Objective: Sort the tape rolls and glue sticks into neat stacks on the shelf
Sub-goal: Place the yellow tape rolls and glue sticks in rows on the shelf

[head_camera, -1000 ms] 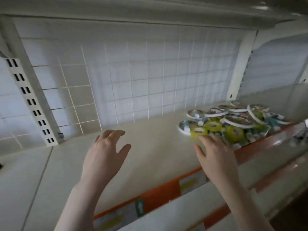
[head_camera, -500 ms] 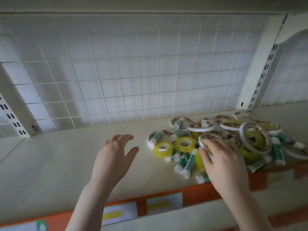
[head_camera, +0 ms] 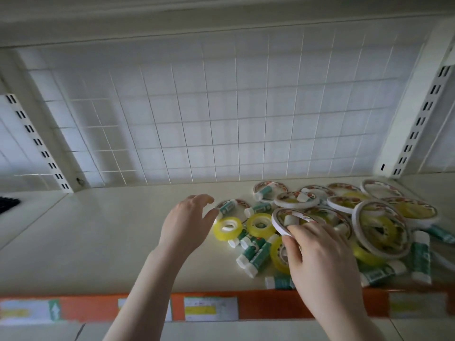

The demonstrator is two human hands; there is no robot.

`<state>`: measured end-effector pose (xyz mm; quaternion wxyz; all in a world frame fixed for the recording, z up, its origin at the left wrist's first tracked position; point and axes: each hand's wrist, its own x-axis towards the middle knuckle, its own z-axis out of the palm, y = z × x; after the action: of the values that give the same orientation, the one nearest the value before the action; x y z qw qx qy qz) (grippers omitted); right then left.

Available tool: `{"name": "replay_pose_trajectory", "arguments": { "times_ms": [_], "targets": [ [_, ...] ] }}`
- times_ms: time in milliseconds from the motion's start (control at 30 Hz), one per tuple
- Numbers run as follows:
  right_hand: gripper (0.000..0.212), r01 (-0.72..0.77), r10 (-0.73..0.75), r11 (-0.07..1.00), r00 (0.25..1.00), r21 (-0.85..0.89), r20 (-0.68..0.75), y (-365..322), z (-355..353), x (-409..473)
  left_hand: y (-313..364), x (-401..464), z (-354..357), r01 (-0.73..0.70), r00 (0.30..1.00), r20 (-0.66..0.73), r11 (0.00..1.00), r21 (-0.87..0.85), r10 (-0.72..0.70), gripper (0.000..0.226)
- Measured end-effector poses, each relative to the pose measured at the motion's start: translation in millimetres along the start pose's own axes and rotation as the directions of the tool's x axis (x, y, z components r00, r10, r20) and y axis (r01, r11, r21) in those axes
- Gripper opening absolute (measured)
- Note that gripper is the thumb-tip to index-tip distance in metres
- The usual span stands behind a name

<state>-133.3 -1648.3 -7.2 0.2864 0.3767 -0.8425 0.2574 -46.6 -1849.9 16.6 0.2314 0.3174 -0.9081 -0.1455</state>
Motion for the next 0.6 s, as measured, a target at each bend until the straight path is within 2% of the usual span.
{"name": "replay_pose_trajectory", "arguments": {
  "times_ms": [100,367,600],
  "targets": [
    [0.008,0.028,-0.028,0.999,1.0,0.034,-0.014,1,-3,2,7,19,6,-0.025,0.998,0.05,1.0,0.01,0.025,0.03],
    [0.034,0.039,-0.038,0.999,0.999,-0.031,0.013,13,8,3,18,45,26,-0.061,0.964,0.264,0.991,0.122,0.027,0.025],
    [0.037,0.05,-0.05,0.998,0.999,-0.026,0.001,19,11,4,17,46,30,-0.066,0.96,0.28,0.987,0.145,0.023,0.027]
  ]
}}
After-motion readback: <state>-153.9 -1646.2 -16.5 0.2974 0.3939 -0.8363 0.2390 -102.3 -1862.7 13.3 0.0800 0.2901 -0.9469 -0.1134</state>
